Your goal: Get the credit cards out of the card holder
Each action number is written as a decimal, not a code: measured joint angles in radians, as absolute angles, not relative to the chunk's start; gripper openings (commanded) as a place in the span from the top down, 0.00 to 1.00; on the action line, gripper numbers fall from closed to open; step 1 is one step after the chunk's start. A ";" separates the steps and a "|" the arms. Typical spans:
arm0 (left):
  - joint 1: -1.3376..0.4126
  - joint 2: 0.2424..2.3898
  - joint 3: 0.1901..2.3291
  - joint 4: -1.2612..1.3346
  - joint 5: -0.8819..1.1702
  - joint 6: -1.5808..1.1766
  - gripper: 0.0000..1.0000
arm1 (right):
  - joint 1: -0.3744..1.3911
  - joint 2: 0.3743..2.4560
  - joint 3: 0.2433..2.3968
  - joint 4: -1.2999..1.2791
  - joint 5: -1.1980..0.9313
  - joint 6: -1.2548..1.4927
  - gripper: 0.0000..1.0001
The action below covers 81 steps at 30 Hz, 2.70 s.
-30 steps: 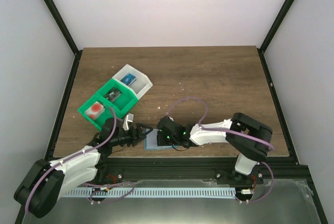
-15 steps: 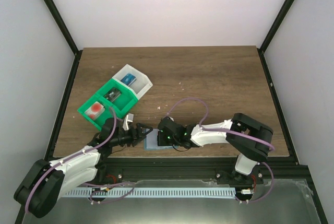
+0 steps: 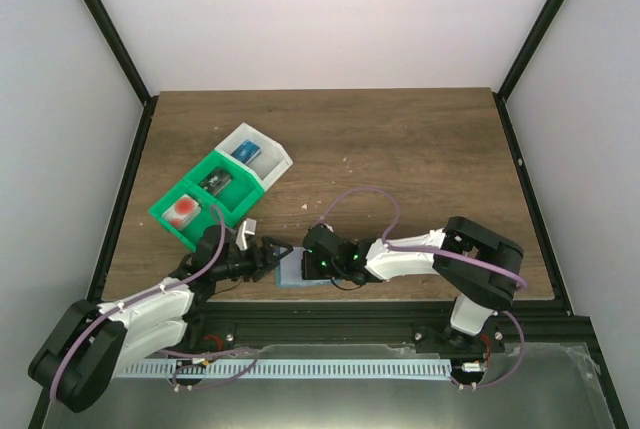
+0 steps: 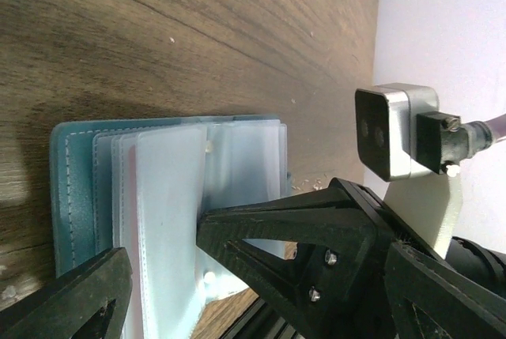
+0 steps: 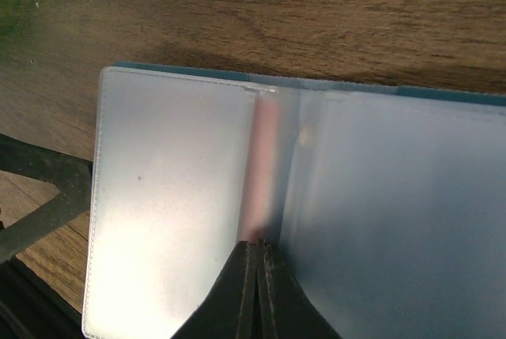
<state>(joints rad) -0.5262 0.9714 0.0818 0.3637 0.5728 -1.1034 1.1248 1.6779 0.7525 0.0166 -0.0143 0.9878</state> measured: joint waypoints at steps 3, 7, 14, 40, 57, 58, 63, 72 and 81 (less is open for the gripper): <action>-0.531 0.995 0.082 0.375 0.574 -1.105 0.11 | 1.125 1.678 0.752 0.017 -0.014 0.988 0.99; -0.540 1.026 0.082 0.392 0.575 -1.108 0.11 | 1.125 1.678 0.752 0.017 -0.014 0.988 1.00; -0.569 1.054 0.082 0.431 0.582 -1.124 0.11 | 1.125 1.677 0.751 0.019 -0.014 0.988 0.99; -0.656 1.051 0.099 0.513 0.573 -1.206 0.11 | 1.126 1.611 0.632 0.142 -0.030 0.977 0.95; -0.703 1.193 0.179 0.650 0.570 -1.257 0.11 | 1.126 1.467 0.545 0.166 0.001 0.968 0.86; -0.708 1.203 0.188 0.657 0.569 -1.257 0.11 | 1.126 1.442 0.538 0.158 0.012 0.968 0.84; -0.732 1.253 0.239 0.680 0.569 -1.257 0.11 | 1.126 1.280 0.479 0.109 0.083 0.979 0.78; -0.746 1.299 0.257 0.702 0.569 -1.255 0.11 | 1.126 1.173 0.443 0.039 0.128 0.992 0.68; -0.747 1.288 0.294 0.649 0.553 -1.218 0.11 | 1.127 1.093 0.444 -0.011 0.146 0.984 0.67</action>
